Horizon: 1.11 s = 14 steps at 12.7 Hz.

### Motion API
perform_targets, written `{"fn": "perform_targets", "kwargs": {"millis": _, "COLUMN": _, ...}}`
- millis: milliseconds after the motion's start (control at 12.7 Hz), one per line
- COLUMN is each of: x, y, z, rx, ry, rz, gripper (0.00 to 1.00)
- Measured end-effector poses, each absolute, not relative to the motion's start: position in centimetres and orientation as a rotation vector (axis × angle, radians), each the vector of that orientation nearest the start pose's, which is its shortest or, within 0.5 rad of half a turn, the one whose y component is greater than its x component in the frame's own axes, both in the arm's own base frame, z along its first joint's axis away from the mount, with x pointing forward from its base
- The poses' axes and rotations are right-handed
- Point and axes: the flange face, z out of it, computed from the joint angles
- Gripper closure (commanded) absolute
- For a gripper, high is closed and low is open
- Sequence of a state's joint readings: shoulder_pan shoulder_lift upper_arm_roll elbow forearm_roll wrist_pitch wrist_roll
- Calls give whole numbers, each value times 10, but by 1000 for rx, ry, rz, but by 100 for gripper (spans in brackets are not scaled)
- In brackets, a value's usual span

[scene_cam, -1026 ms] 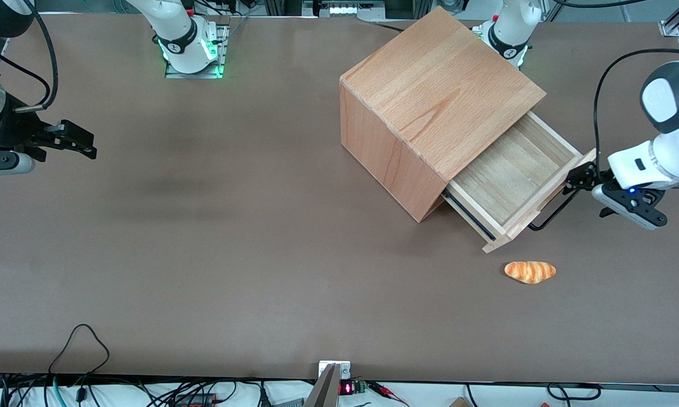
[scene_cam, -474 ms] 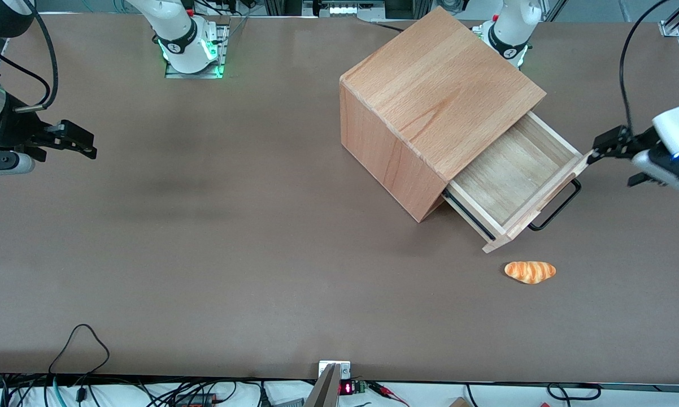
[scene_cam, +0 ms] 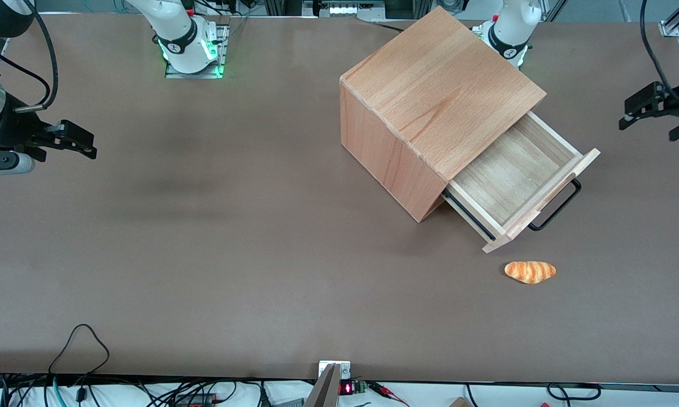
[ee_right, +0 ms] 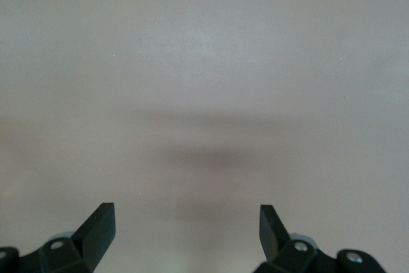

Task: Open top drawer with left arm

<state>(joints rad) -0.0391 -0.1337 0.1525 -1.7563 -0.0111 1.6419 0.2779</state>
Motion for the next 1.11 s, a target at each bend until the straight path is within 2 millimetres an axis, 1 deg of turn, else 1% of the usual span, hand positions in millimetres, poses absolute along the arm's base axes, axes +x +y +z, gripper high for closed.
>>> {"fn": "perform_targets", "kwargs": {"millis": 79, "x": 512, "y": 62, "z": 616, "rx": -3152, "ry": 208, "rz": -36, "gripper": 0}}
{"fn": "perform_targets", "kwargs": {"millis": 237, "x": 512, "y": 61, "z": 617, "rx": -3149, "ry": 169, "rz": -33, "gripper": 0}}
{"fn": "perform_targets", "kwargs": {"millis": 1105, "x": 511, "y": 63, "z": 617, "rx": -3150, "ry": 148, "rz": -33, "gripper": 0}}
